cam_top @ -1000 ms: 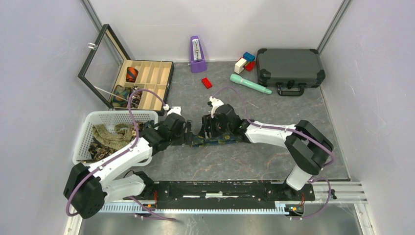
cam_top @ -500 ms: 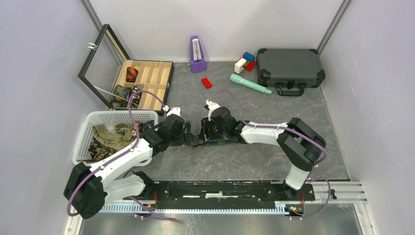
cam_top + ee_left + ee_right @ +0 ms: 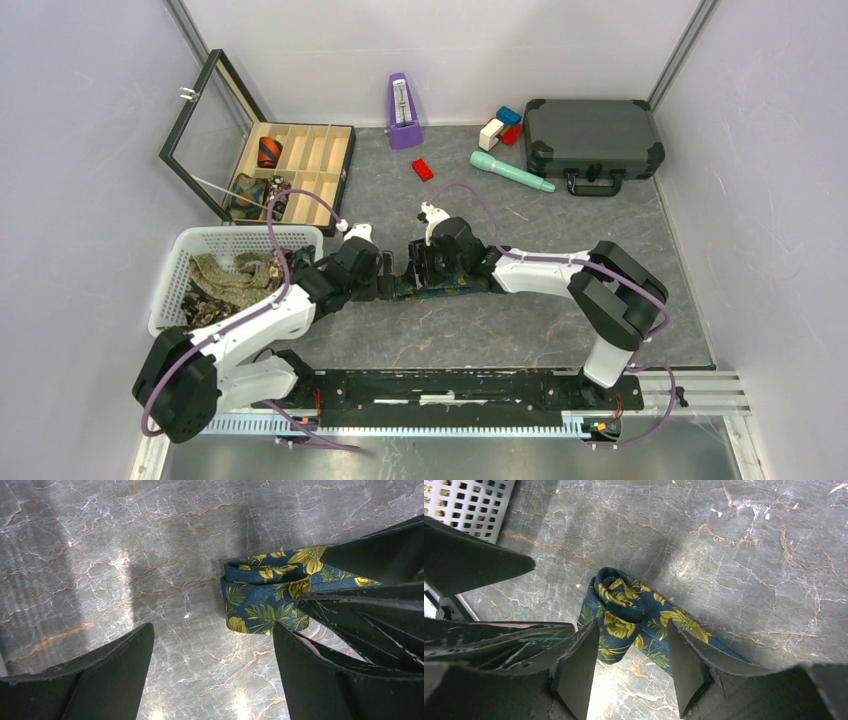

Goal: Roll the ties
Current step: Roll the tie at the center of the board.

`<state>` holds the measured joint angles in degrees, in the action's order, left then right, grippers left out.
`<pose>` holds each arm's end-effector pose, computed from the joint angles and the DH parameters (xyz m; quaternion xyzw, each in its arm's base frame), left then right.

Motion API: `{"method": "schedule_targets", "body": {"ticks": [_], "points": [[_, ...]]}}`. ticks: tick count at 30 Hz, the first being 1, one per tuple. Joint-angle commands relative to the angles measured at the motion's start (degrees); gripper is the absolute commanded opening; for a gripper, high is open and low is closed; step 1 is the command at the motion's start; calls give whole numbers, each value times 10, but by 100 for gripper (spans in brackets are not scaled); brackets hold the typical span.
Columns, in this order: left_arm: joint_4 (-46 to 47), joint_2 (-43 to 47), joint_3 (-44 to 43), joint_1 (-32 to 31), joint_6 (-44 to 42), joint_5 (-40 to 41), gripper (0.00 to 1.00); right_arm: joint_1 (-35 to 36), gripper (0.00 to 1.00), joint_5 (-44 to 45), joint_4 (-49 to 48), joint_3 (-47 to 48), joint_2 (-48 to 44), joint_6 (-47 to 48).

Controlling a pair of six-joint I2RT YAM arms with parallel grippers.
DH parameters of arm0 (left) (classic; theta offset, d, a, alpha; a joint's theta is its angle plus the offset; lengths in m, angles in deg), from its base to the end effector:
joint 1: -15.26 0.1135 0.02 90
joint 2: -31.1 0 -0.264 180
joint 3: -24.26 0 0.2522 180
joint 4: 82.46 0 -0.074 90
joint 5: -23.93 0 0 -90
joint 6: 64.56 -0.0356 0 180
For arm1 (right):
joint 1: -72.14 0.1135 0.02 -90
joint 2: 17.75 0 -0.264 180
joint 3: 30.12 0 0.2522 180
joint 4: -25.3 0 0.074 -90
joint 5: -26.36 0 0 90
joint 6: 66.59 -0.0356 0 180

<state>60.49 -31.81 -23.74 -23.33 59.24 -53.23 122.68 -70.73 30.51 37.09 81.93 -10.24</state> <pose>0.1694 -0.1251 0.1980 0.0029 0.9402 -0.1059 0.3238 0.2277 0.2836 0.1715 -0.1585 0.8821 0.3362 0.2893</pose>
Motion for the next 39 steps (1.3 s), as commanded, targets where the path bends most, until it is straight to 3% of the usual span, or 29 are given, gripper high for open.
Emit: {"method": "schedule_targets", "body": {"ticks": [1, 19, 29, 39], "points": [[43, -15, 5, 3, 9, -12, 93, 5, 59, -3, -20, 9, -30, -5], [46, -20, 4, 4, 10, -10, 92, 9, 40, -5, -40, -1, 12, -4], [68, -4, 20, 4, 15, -14, 92, 5, 36, 15, -44, -20, 17, 9], [154, 8, 51, 30, 11, -93, 93, -14, 31, 17, -56, -47, 24, 26]]}}
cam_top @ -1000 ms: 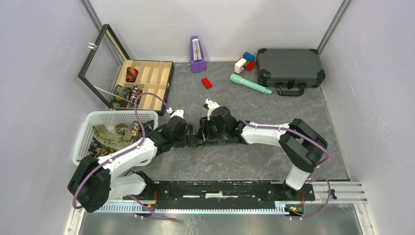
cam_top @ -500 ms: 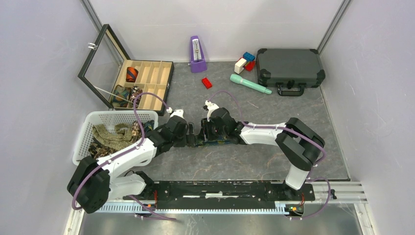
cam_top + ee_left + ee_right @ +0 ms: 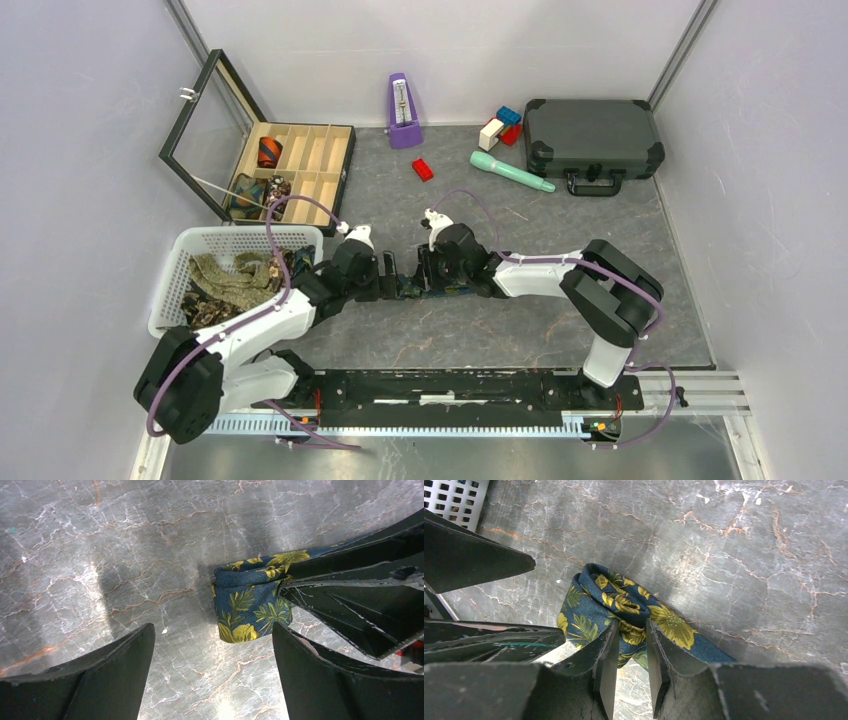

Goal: Roll the ties
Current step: Roll the tie at the center of the board.

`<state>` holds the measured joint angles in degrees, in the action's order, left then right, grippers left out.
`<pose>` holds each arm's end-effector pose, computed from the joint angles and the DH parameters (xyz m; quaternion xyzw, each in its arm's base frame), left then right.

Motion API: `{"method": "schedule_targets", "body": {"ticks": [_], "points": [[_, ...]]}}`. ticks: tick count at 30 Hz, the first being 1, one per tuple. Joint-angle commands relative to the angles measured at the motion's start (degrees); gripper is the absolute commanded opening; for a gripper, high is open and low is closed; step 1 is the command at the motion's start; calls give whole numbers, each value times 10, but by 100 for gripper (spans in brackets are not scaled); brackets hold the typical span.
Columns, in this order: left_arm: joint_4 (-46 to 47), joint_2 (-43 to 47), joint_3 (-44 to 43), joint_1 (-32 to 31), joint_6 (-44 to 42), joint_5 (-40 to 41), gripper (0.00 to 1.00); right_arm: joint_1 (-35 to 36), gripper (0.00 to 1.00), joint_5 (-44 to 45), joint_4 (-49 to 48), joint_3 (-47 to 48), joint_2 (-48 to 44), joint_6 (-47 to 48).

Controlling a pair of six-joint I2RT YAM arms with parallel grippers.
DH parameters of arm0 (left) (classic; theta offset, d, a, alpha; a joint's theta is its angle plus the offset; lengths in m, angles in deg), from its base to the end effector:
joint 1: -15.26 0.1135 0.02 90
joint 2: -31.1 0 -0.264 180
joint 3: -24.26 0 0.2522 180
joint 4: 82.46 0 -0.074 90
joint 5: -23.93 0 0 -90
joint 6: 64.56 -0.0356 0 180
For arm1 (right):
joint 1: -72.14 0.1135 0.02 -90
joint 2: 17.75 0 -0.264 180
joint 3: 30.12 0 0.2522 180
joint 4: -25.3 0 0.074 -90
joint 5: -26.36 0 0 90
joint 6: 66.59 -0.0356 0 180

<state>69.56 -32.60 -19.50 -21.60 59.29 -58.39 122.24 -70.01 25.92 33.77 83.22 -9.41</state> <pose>0.1736 -0.1242 0.1831 0.0004 0.9315 -0.1563 0.3283 0.2266 0.2772 0.1537 -0.1588 0.8824 0.3287 0.2968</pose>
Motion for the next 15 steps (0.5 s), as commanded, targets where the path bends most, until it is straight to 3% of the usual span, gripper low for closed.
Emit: {"method": "schedule_targets", "body": {"ticks": [1, 15], "points": [[71, 15, 12, 16, 10, -48, 93, -10, 31, 8, -12, -16, 13, 19], [223, -10, 75, 58, 27, -157, 87, -19, 30, -4, -25, -31, 15, 27]]}}
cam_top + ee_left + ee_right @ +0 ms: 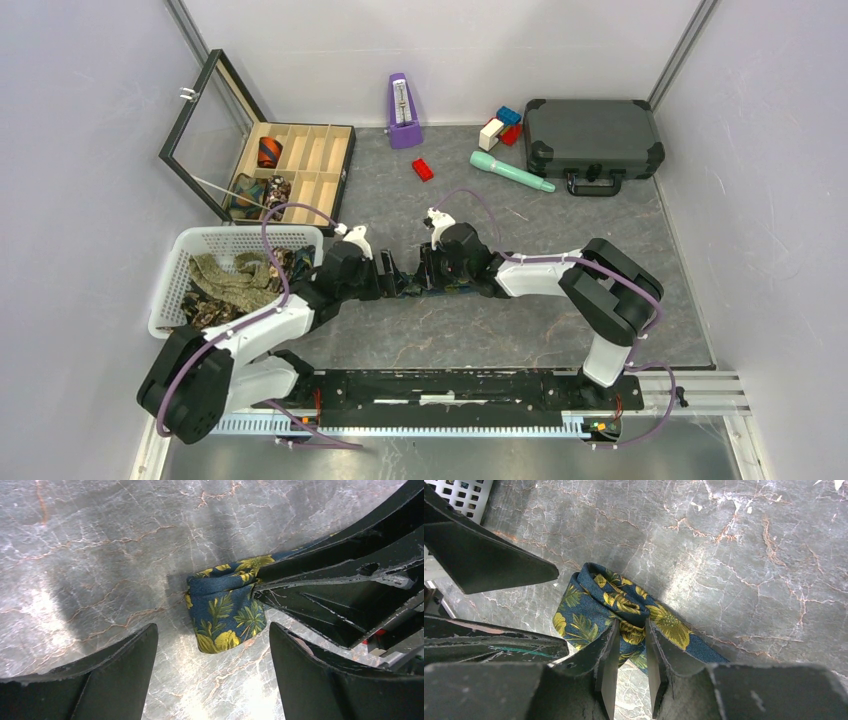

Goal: Roll the ties
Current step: Roll the tie at the center of the board.

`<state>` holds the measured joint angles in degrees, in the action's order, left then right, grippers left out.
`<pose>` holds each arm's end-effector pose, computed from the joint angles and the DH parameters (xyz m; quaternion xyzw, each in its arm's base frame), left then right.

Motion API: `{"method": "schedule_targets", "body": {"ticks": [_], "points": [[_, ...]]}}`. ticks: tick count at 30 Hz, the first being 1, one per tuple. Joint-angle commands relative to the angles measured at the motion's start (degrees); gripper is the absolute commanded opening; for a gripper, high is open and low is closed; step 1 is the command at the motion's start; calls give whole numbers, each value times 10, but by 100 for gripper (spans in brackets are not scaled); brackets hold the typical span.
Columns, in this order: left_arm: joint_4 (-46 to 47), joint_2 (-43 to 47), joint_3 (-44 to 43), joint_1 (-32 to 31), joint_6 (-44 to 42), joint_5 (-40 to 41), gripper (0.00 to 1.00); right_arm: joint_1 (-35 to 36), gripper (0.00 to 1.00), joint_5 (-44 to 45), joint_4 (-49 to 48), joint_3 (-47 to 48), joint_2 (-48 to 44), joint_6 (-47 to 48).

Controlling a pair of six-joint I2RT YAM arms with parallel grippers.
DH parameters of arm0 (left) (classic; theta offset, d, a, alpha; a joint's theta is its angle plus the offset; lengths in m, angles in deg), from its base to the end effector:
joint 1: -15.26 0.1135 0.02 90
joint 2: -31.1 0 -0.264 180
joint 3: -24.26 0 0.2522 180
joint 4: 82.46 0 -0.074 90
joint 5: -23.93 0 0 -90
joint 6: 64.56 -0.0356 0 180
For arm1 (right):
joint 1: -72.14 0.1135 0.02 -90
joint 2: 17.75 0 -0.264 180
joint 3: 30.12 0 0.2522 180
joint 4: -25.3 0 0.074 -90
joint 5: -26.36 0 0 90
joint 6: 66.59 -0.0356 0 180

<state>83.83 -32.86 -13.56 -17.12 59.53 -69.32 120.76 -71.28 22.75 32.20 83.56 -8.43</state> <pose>0.1802 -0.1166 0.1694 -0.0015 0.9055 -0.2537 0.3403 0.2316 0.2700 0.1488 -0.1597 0.8768 0.3358 0.3048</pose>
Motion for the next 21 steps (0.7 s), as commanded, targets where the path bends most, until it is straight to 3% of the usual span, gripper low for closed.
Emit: {"method": "schedule_targets", "body": {"ticks": [1, 15, 21], "points": [[89, -12, 18, 18, 26, -55, 87, -4, 30, 8, 4, -17, 12, 18], [159, -49, 42, 52, 41, -122, 84, -6, 30, 5, 0, -17, 19, 17], [191, -76, 48, 57, 49, -134, 79, -6, 30, 7, -1, -22, 22, 19]]}}
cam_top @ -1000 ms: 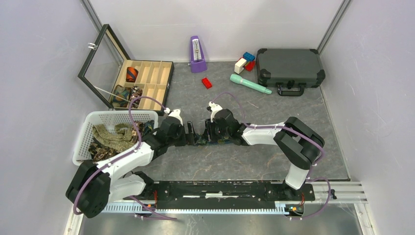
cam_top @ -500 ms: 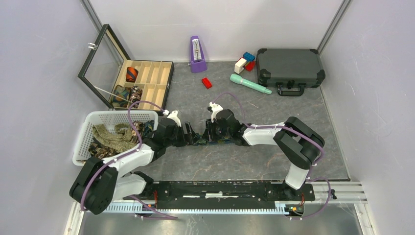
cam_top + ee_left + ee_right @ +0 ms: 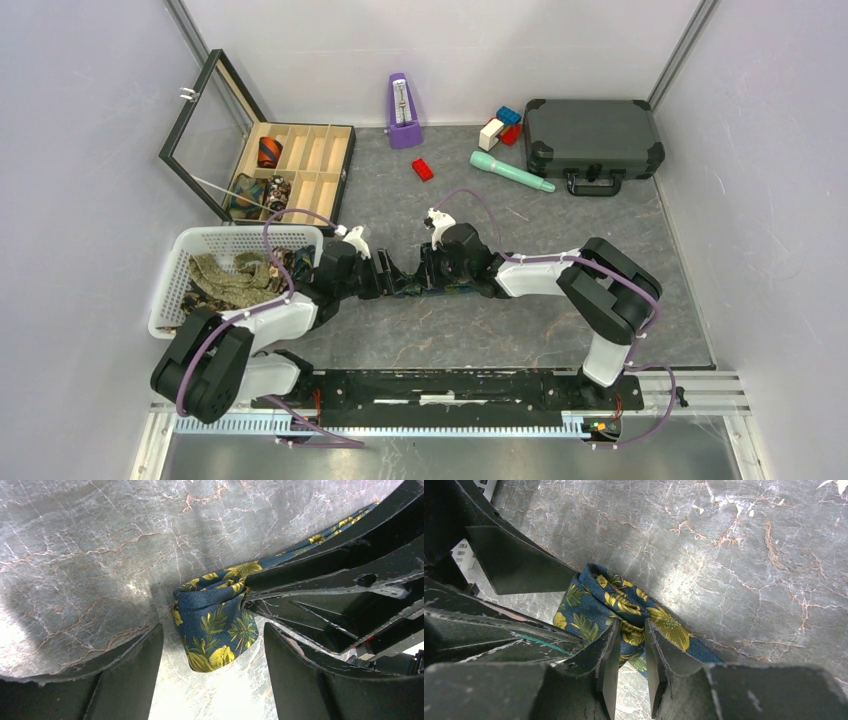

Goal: Roll the ties
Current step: Roll the tie at the center of the board.

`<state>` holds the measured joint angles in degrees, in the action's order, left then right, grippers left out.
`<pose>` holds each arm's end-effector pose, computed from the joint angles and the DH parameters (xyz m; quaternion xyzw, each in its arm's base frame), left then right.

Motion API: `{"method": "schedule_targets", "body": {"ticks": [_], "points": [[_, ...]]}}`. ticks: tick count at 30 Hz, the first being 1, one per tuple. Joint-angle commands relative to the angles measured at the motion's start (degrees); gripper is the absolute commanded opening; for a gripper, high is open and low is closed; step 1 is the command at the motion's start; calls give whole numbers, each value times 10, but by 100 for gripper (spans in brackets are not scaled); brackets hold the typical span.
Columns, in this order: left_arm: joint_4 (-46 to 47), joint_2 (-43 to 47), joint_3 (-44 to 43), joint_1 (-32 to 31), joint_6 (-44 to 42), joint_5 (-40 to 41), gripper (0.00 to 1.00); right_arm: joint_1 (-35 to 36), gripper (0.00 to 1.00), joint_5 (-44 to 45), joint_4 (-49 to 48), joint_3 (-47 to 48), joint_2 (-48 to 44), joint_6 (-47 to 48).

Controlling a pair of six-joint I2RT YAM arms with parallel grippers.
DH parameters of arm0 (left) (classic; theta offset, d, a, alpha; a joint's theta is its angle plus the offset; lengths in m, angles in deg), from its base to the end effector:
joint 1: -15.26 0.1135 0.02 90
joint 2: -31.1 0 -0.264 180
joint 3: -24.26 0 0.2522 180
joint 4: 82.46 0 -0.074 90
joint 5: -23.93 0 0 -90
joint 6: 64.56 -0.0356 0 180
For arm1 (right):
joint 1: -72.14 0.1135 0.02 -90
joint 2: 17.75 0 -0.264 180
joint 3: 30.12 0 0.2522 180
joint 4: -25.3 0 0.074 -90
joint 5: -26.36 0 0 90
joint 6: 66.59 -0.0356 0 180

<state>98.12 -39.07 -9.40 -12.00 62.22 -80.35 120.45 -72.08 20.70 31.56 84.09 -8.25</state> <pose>0.1924 -0.1090 0.1481 -0.0170 0.8855 -0.3330 0.3237 0.2327 0.2691 0.1457 -0.1617 0.8726 0.3433 0.3075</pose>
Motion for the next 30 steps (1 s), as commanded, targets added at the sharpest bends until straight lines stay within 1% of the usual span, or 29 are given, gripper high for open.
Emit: {"method": "schedule_targets", "body": {"ticks": [1, 15, 21, 27, 30], "points": [[54, -19, 8, 6, 24, -26, 77, -3, 29, 14, 20, -16, 17, 17], [127, -75, 15, 12, 36, -49, 70, -6, 29, 14, 18, -26, 17, 22], [161, -100, 18, 14, 39, -59, 53, -7, 29, 14, 18, -29, 18, 22], [182, -110, 19, 14, 35, -62, 44, -8, 29, 14, 15, -34, 17, 22], [192, -119, 18, 14, 35, -65, 38, -7, 29, 12, 11, -35, 17, 21]]}}
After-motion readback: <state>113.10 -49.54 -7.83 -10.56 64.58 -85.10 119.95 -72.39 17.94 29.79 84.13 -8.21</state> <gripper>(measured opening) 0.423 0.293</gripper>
